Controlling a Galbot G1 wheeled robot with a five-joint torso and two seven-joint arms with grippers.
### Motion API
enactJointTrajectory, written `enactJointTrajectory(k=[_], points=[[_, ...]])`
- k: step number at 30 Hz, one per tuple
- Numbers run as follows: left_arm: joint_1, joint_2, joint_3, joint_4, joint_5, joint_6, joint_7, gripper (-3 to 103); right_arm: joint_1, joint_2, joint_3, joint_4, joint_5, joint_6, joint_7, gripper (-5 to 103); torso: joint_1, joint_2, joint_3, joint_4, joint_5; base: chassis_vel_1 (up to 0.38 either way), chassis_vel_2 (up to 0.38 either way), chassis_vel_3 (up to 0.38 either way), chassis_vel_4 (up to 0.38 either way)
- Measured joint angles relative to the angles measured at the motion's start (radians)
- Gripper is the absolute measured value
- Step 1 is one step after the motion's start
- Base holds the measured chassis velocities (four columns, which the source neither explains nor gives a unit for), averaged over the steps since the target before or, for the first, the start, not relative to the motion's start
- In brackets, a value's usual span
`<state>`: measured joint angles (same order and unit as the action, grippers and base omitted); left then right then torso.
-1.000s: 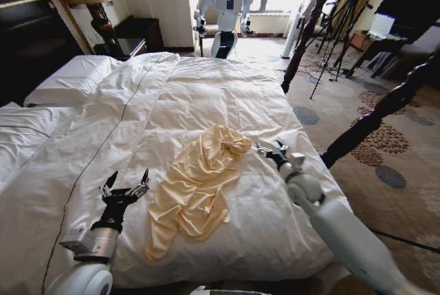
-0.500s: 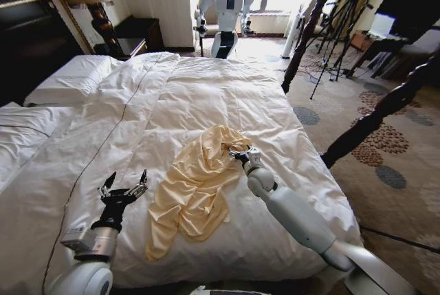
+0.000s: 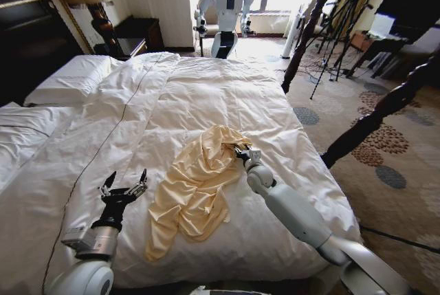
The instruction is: Pick up the clothes from the bed and hang them on the clothes hanger.
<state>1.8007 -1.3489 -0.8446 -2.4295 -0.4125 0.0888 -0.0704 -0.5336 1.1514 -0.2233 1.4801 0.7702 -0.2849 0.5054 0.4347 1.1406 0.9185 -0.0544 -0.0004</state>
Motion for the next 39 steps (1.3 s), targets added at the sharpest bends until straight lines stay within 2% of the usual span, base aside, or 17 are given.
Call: enactJointTrajectory(k=[6,7,12,15,16,17,19,20,21,23,24,25,27,28,30,35,39], points=[[0.000,-0.003,-0.001,0.003,0.000,-0.008,0.000,100,0.013,-0.016,0.004,-0.007,0.002,0.005,0.008,19,0.000,0.000,0.000,0.0001,0.0000,0.000,0.000,0.000,0.000],[0.000,-0.003,-0.001,0.003,0.000,-0.008,0.000,100,0.013,-0.016,0.004,-0.007,0.002,0.005,0.008,19,0.000,0.000,0.000,0.0001,0.0000,0.000,0.000,0.000,0.000],[-0.006,-0.001,0.010,-0.010,-0.003,0.007,0.000,100,0.018,-0.074,0.008,0.047,0.025,0.003,0.020,-1,0.000,0.000,0.000,0.0002,0.0002,0.000,0.000,0.000,0.000],[-0.012,0.006,0.018,-0.010,-0.003,0.014,-0.004,100,0.013,-0.115,0.001,0.082,0.044,0.002,0.020,-1,0.000,0.000,0.000,0.0002,0.0001,0.000,0.000,0.000,0.000],[-0.020,0.013,0.025,-0.006,-0.003,0.020,-0.008,100,0.008,-0.173,-0.013,0.119,0.059,0.001,0.009,-1,0.000,0.000,0.000,0.0002,0.0003,0.000,0.000,0.000,0.000],[-0.020,0.013,0.025,-0.006,-0.003,0.020,-0.008,100,0.008,-0.173,-0.013,0.119,0.059,0.001,0.009,-1,0.000,0.000,0.000,0.0002,0.0003,0.000,0.000,0.000,0.000],[-0.028,0.020,0.038,0.001,-0.001,0.029,-0.008,100,0.006,-0.238,-0.038,0.147,0.062,0.008,-0.020,-1,0.000,0.000,0.000,-0.0002,-0.0001,0.000,0.000,0.000,0.000],[-0.033,0.028,0.064,0.008,0.003,0.044,-0.008,100,0.008,-0.284,-0.054,0.152,0.054,0.023,-0.051,-1,0.000,0.000,0.000,-0.0003,0.0003,0.000,0.000,0.000,0.000],[-0.033,0.028,0.064,0.008,0.003,0.044,-0.008,100,0.008,-0.284,-0.054,0.152,0.054,0.023,-0.051,-1,0.000,0.000,0.000,-0.0003,0.0003,0.000,0.000,0.000,0.000],[-0.037,0.040,0.145,0.026,0.009,0.058,-0.009,100,0.020,-0.311,-0.073,0.148,0.053,0.035,-0.071,-1,0.000,0.000,0.000,-0.0003,0.0003,0.000,0.000,0.000,0.000],[-0.051,0.046,0.243,0.054,0.011,0.069,-0.022,100,0.035,-0.315,-0.089,0.137,0.059,0.039,-0.072,-1,0.000,0.000,0.000,0.0000,0.0002,0.000,0.000,0.000,0.000],[-0.051,0.046,0.243,0.054,0.011,0.069,-0.022,100,0.035,-0.315,-0.089,0.137,0.059,0.039,-0.072,-1,0.000,0.000,0.000,0.0000,0.0002,0.000,0.000,0.000,0.000],[-0.087,0.047,0.358,0.097,0.005,0.077,-0.063,100,0.061,-0.312,-0.113,0.121,0.060,0.043,-0.068,-1,0.000,0.000,0.000,-0.0001,-0.0002,0.000,0.000,0.000,0.000],[-0.087,0.047,0.358,0.097,0.005,0.077,-0.063,100,0.061,-0.312,-0.113,0.121,0.060,0.043,-0.068,-1,0.000,0.000,0.000,-0.0001,-0.0002,0.000,0.000,0.000,0.000],[-0.136,0.055,0.438,0.120,-0.038,0.088,-0.109,100,0.099,-0.307,-0.150,0.108,0.070,0.053,-0.056,0,0.000,0.000,0.000,0.0003,0.0001,0.000,0.000,0.000,0.000],[-0.240,0.088,0.514,0.147,-0.121,0.108,-0.168,100,0.158,-0.303,-0.221,0.082,0.093,0.086,-0.052,0,0.000,0.000,0.000,0.0000,0.0001,0.000,0.000,0.000,0.000],[-0.286,0.071,0.533,0.172,-0.112,0.118,-0.171,100,0.246,-0.259,-0.321,0.018,0.094,0.108,-0.080,0,0.000,0.000,0.000,-0.0009,0.0001,0.000,0.000,0.000,0.000]])
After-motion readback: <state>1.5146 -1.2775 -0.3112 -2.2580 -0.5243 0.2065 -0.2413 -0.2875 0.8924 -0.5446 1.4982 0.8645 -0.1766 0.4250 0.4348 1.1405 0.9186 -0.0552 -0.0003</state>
